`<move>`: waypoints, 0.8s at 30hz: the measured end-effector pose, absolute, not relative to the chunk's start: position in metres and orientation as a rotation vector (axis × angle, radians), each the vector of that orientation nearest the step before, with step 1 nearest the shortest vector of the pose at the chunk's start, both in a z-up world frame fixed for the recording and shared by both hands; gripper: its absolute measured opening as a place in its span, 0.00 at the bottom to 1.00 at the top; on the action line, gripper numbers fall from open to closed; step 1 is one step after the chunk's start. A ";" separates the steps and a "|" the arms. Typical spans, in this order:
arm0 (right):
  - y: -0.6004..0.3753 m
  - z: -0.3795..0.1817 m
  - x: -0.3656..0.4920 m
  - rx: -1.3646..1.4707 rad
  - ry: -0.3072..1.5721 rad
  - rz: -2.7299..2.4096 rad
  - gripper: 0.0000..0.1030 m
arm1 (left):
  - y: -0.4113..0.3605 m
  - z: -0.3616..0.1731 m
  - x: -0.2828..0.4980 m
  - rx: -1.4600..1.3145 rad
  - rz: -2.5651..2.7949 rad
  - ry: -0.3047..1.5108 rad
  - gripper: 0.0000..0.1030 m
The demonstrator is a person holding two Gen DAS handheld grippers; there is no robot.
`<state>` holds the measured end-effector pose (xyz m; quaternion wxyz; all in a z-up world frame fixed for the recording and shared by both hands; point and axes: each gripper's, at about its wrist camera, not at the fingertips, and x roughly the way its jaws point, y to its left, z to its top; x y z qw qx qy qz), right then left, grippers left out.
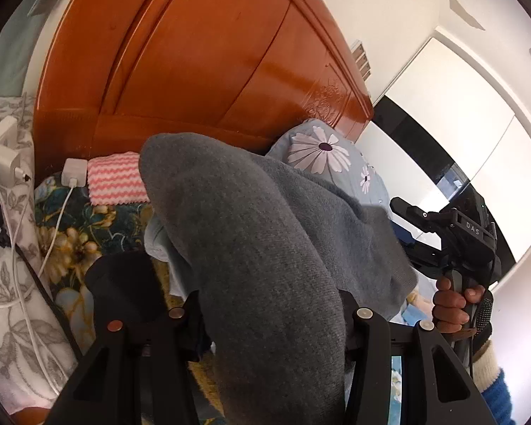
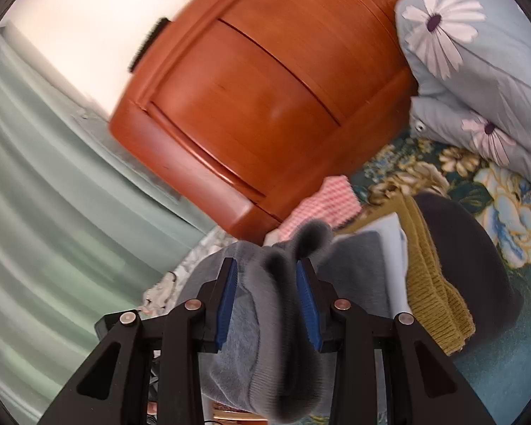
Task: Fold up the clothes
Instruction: 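Lift the folded sweatshirt with both grippers and carry it to the clothes stack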
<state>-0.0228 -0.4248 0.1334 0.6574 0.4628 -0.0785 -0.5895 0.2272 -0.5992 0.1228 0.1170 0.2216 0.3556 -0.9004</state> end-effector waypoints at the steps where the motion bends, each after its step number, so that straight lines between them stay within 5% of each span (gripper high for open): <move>1: -0.433 0.127 -0.026 1.055 -0.172 -1.334 0.35 | -0.602 0.117 0.230 0.648 -2.639 1.062 0.53; 8: -0.430 0.095 -0.015 1.053 -0.065 -1.324 0.37 | -0.605 0.103 0.230 0.678 -2.659 1.114 0.58; 13: -0.423 0.077 -0.014 1.075 -0.010 -1.341 0.56 | -0.607 0.098 0.229 0.675 -2.650 1.157 0.59; 24: -0.434 0.040 -0.033 1.179 -0.150 -1.223 0.59 | -0.617 0.086 0.228 0.724 -2.598 1.169 0.75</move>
